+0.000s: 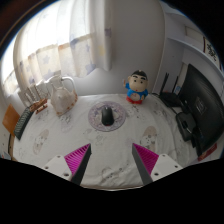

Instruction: Arrange mouse

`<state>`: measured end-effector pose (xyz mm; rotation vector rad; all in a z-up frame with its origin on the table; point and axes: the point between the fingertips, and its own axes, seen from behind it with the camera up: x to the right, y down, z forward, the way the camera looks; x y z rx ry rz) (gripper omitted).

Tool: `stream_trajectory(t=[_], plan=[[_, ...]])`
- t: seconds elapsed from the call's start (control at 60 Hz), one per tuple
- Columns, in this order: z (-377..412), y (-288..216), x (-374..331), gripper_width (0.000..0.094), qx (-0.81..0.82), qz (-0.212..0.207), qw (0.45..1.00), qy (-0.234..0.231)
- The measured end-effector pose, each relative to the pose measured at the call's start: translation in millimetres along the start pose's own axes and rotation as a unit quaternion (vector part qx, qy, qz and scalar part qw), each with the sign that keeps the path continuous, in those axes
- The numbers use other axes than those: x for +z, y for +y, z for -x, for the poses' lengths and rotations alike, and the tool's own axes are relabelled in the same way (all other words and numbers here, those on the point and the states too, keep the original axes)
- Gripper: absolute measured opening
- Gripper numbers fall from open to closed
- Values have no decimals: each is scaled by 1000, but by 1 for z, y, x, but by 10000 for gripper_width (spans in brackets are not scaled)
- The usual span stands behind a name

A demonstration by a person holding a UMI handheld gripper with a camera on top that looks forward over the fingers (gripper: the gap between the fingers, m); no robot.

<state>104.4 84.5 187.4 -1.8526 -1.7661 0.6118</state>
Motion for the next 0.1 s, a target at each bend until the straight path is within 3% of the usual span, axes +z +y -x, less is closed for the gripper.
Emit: stream_trajectory(t=[0.1], plan=[[-5, 8, 1, 847, -3, 7, 1000, 4]])
